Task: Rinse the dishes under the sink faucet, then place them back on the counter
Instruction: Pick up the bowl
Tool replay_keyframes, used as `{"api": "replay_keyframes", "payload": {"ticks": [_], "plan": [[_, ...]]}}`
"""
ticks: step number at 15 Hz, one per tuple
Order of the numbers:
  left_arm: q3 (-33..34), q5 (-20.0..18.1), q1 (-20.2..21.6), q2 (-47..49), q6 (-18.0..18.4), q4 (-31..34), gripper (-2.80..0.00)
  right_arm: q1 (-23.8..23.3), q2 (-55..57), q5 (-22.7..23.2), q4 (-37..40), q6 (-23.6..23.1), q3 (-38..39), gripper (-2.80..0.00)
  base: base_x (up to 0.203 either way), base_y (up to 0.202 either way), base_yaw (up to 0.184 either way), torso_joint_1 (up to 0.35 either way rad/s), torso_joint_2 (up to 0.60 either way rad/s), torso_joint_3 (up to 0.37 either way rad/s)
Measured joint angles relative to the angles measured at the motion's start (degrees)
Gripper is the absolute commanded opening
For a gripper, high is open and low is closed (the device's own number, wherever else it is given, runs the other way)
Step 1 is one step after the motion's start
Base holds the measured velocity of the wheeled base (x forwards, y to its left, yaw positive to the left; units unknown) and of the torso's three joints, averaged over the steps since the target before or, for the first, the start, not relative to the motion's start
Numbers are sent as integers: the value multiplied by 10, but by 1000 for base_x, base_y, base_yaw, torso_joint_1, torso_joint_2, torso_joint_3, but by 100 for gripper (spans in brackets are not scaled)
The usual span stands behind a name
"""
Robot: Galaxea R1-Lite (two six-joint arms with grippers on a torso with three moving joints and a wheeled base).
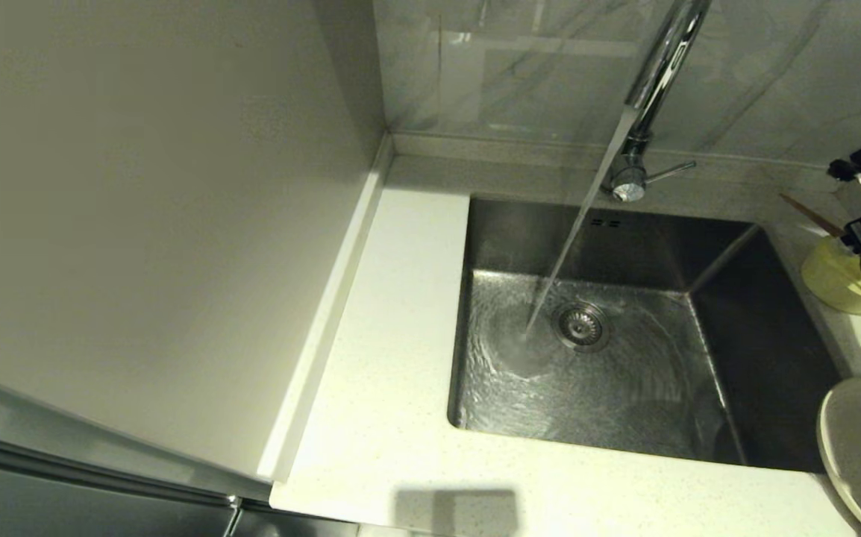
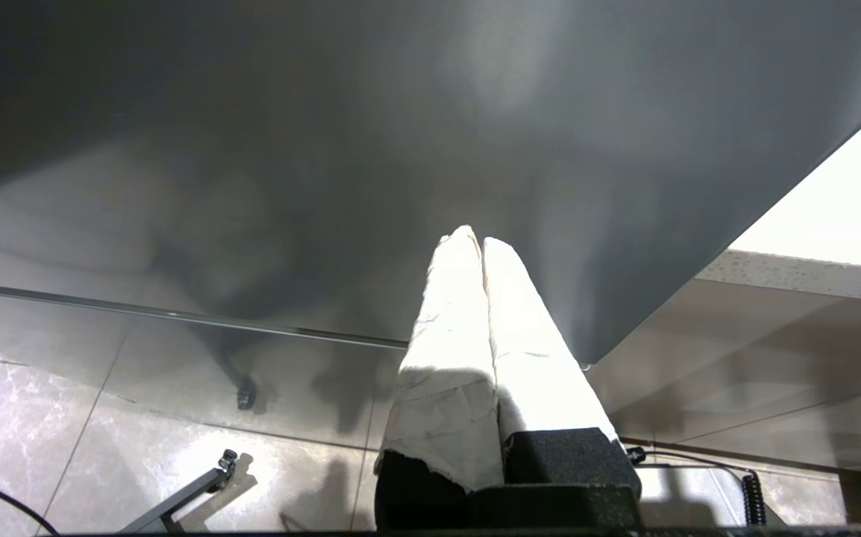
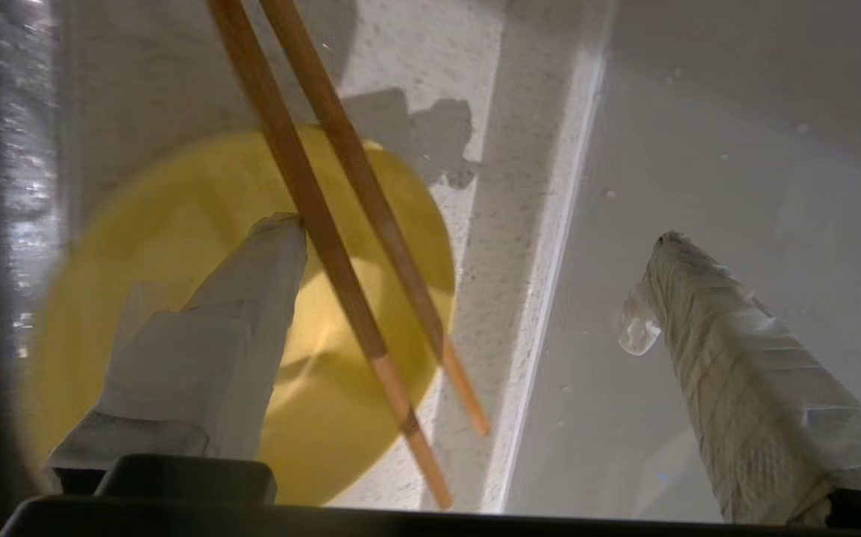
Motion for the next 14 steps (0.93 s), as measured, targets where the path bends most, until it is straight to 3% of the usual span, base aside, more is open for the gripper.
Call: {"api": "replay_keyframes", "payload": {"ticks": [14], "plan": [[0,0,0,0,0,0,-280,-8,14,0,0,-5,0,0,0,0,0,0,0,0]]}}
